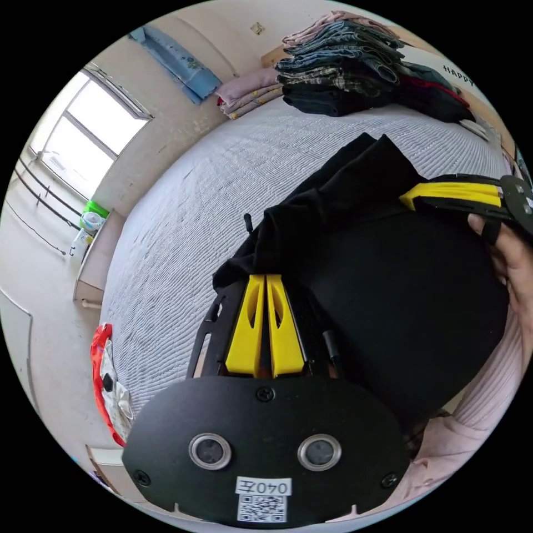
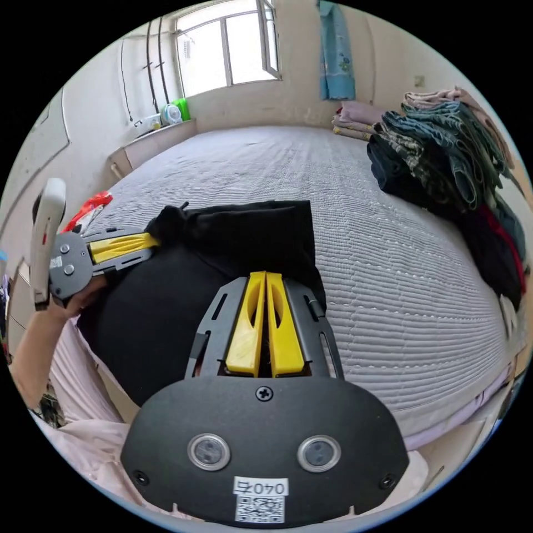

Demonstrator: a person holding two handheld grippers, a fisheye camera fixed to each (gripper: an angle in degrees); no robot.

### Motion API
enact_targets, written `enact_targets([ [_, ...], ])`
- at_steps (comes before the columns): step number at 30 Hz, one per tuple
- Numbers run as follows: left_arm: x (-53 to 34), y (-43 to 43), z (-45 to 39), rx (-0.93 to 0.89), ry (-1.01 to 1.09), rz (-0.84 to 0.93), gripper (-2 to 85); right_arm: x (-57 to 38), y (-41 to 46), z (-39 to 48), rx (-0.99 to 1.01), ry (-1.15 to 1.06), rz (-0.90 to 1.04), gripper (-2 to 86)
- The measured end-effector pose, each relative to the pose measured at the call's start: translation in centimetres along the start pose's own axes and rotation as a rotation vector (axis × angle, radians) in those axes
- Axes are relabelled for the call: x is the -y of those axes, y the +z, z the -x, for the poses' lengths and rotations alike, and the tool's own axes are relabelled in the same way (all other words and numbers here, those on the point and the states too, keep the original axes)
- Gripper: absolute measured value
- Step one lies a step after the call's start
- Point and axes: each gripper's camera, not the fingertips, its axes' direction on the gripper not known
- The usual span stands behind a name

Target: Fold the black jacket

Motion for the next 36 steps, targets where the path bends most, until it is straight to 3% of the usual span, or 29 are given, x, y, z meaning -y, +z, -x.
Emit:
enact_targets([
  [4,-0.6,-1.1,1.6,0.063,-0.069,-0.028,-0.9,1.3,-2.1,-1.7,0.101,0.08,0.045,-0.9],
  [7,-1.8,-4.4,4.6,0.069,-0.242,-0.146,-0.9,2.0,-5.8,-1.1,0.01,0.054,-0.113,-0.7],
  [9,-0.9,-5.6,4.6,0.005,-0.195,-0.185,-0.9,3.4,-5.5,0.1,0.016,-0.018,-0.087,-0.4],
  [11,0.3,-5.2,3.4,0.053,-0.112,-0.181,-0.9,5.3,-3.3,2.0,-0.01,-0.099,-0.034,0.2],
  [15,2.4,0.3,4.3,0.011,-0.111,-0.045,-0.9,7.4,2.2,2.3,-0.06,-0.116,0.13,-0.2],
  [18,1.9,5.3,6.9,0.057,-0.204,0.054,-0.9,8.4,4.6,0.3,0.043,-0.012,0.184,-0.4],
  [22,1.3,7.0,8.1,0.055,-0.229,0.058,-0.8,9.6,7.3,-1.4,0.127,0.072,0.253,-0.5],
  [28,0.8,8.2,9.6,0.076,-0.244,0.076,-0.9,10.0,8.7,-0.1,0.037,0.04,0.27,-0.5],
  [32,-1.7,5.2,14.0,0.018,-0.363,0.007,-0.9,9.9,6.3,-0.2,0.096,0.02,0.263,-0.6],
  [34,-4.3,1.5,16.6,-0.081,-0.386,-0.084,-0.9,8.7,1.3,0.2,0.068,-0.029,0.127,-0.7],
  [36,-8.2,-3.6,19.0,-0.346,-0.389,-0.203,-0.9,6.6,-3.7,1.6,0.038,-0.119,0.005,-0.9],
])
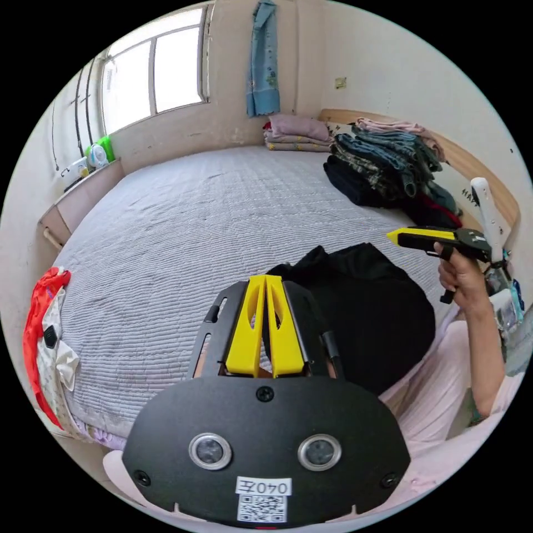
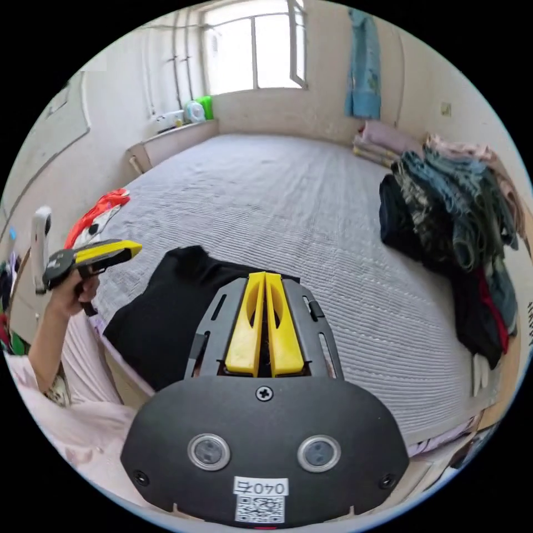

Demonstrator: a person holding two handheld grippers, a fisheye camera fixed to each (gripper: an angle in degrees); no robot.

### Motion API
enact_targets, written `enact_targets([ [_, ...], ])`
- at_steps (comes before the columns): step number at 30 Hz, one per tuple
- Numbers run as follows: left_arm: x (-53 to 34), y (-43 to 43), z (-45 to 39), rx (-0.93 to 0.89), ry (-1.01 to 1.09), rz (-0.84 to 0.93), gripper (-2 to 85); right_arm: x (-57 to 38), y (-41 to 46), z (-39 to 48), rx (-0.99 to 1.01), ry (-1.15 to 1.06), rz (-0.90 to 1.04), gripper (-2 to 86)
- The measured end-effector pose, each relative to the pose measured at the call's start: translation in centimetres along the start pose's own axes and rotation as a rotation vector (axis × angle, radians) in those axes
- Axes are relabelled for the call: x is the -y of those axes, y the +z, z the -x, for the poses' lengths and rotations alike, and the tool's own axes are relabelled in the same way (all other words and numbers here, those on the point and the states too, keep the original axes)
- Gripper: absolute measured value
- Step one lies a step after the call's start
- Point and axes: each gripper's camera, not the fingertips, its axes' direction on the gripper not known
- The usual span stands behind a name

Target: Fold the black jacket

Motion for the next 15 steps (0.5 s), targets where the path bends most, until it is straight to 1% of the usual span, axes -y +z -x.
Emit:
enact_targets([
  [2,-1.7,-3.3,-0.4,-0.156,0.048,0.001,-0.9,-3.2,-4.0,3.3,0.013,-0.133,-0.033,-0.9],
  [3,-3.0,-4.6,-1.5,-0.16,0.114,0.018,-0.9,-4.1,-4.4,4.2,0.012,-0.165,-0.023,-0.9],
  [4,-3.6,-5.0,-2.1,-0.127,0.147,0.031,-0.9,-5.8,-4.8,5.8,-0.012,-0.211,0.003,-1.0],
  [6,-6.0,-4.2,-4.2,0.101,0.261,0.092,-0.9,-8.1,-3.9,7.6,-0.102,-0.243,0.057,-1.0],
  [7,-6.5,-3.5,-4.6,0.142,0.29,0.121,-1.0,-9.3,-2.4,8.4,-0.183,-0.251,0.122,-1.0],
  [8,-7.3,-1.2,-4.9,0.156,0.339,0.23,-1.0,-10.3,-0.3,8.9,-0.235,-0.275,0.198,-1.0],
  [9,-8.0,0.6,-4.9,0.175,0.353,0.266,-1.0,-10.7,0.7,9.1,-0.235,-0.294,0.213,-1.0],
  [11,-8.1,1.3,-4.5,0.219,0.381,0.252,-1.0,-11.9,2.4,9.6,-0.265,-0.333,0.159,-0.9],
  [13,-7.5,1.4,-3.5,0.208,0.394,0.292,-1.0,-11.8,2.4,9.3,-0.254,-0.319,0.18,-0.9],
  [15,-6.9,0.4,-0.1,0.119,0.335,0.271,-0.8,-11.7,2.3,8.3,-0.205,-0.283,0.191,-1.0],
])
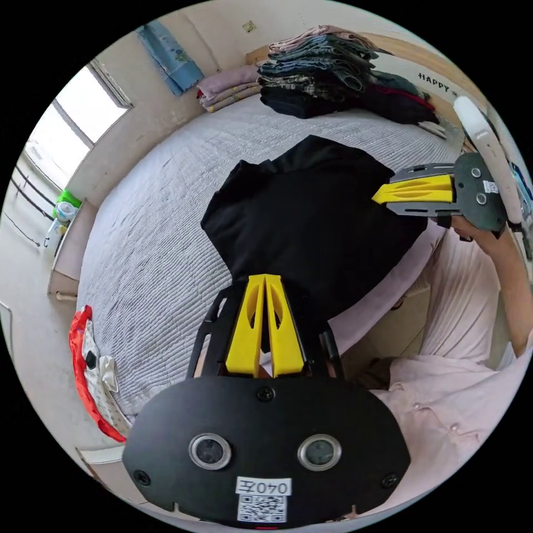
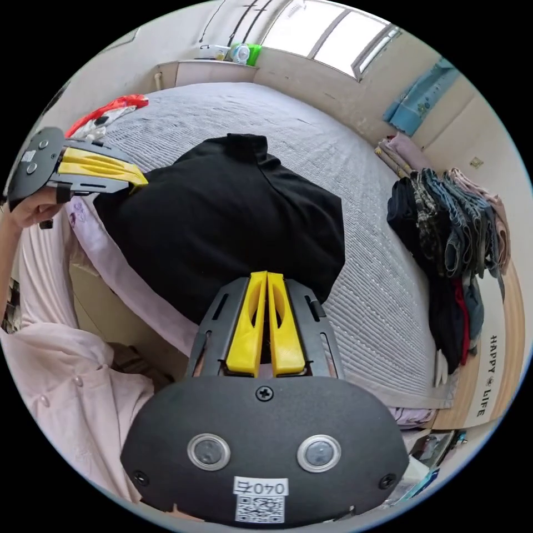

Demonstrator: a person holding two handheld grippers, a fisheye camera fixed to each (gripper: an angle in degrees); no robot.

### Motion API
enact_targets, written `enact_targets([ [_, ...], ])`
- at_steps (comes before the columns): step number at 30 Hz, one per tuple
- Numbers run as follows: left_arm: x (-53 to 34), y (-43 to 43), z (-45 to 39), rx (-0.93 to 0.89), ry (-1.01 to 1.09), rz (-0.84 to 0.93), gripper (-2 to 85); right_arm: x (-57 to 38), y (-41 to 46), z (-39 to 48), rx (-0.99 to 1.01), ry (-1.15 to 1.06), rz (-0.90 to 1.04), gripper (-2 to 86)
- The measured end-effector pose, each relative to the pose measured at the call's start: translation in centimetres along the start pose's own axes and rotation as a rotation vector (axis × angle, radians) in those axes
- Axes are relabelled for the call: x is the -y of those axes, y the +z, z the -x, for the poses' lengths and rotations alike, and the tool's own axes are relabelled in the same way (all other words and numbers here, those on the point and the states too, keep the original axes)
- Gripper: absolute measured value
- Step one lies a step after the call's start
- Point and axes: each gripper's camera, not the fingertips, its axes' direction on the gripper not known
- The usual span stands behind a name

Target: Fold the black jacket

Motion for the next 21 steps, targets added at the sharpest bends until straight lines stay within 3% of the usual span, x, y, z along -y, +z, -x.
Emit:
enact_targets([
  [4,-3.9,-1.1,10.0,-0.137,-0.358,-0.133,-0.4,-2.2,-1.9,-4.8,0.205,0.171,-0.086,-1.0],
  [6,-6.7,0.2,16.4,-0.324,-0.522,-0.159,0.7,-3.5,-2.4,-6.7,0.275,0.224,-0.139,-1.0],
  [10,-8.8,3.7,22.1,-0.564,-0.601,-0.143,4.3,-4.9,-1.7,-9.6,0.37,0.288,-0.147,-1.0],
  [21,-12.2,13.9,31.2,-1.05,-0.824,-0.151,6.1,-5.1,0.0,-10.9,0.27,0.264,-0.086,-1.0],
])
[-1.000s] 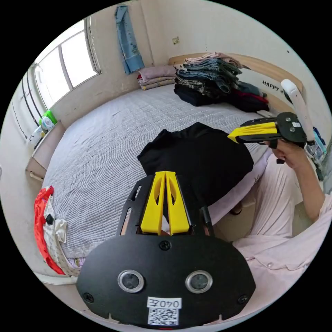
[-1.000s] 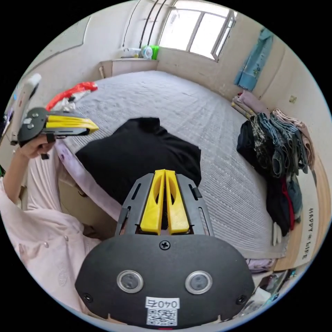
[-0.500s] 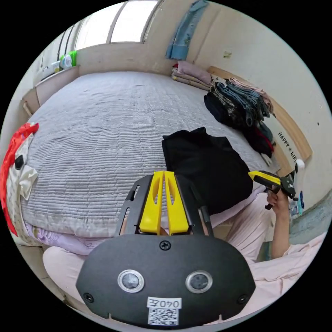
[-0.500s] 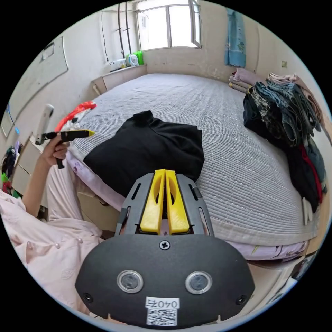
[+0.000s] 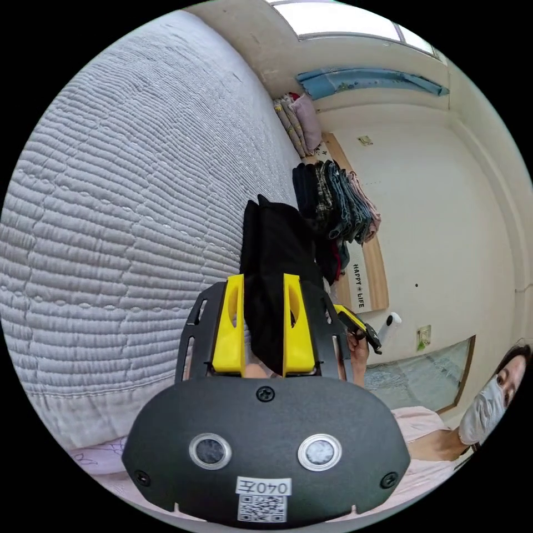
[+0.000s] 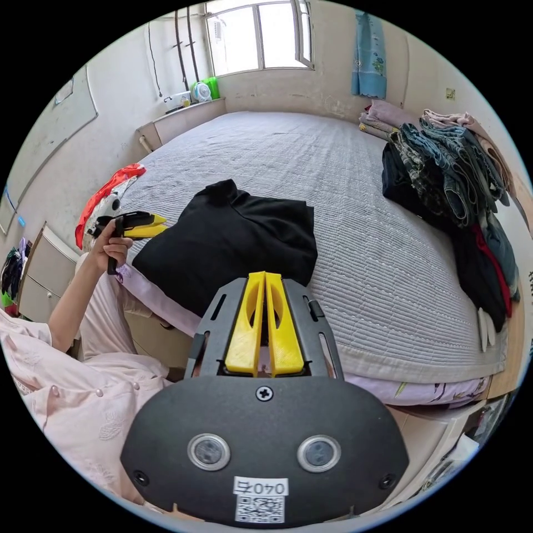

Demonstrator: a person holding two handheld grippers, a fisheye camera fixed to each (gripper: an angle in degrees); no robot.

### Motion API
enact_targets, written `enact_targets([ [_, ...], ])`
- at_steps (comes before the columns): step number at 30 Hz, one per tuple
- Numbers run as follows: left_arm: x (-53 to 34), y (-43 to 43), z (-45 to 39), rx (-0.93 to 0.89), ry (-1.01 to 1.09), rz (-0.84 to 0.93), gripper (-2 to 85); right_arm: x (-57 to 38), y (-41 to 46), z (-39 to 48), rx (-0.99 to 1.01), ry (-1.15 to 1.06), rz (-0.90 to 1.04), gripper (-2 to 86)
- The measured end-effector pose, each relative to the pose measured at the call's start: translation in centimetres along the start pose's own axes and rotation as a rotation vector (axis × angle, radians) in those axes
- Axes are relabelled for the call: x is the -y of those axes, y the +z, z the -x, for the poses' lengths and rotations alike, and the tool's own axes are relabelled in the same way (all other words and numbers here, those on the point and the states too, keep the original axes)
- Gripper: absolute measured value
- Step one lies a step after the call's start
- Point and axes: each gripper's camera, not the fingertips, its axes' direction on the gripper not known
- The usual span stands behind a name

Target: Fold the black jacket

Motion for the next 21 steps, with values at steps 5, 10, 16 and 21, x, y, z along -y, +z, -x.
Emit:
enact_targets([
  [5,1.4,-0.6,3.6,-0.061,-0.084,0.009,5.5,0.4,0.8,-2.0,0.028,0.011,-0.018,-1.0],
  [10,2.0,-0.6,3.8,-0.042,-0.037,0.057,5.8,0.2,2.0,-4.3,0.036,0.01,-0.018,-1.0],
  [16,1.2,-2.0,5.6,-0.138,-0.06,0.057,6.1,-0.9,2.4,-9.0,0.01,0.035,-0.037,-1.0],
  [21,3.0,-1.6,7.0,-0.244,-0.123,0.062,7.1,-2.4,2.2,-14.5,0.078,0.103,-0.086,-0.9],
])
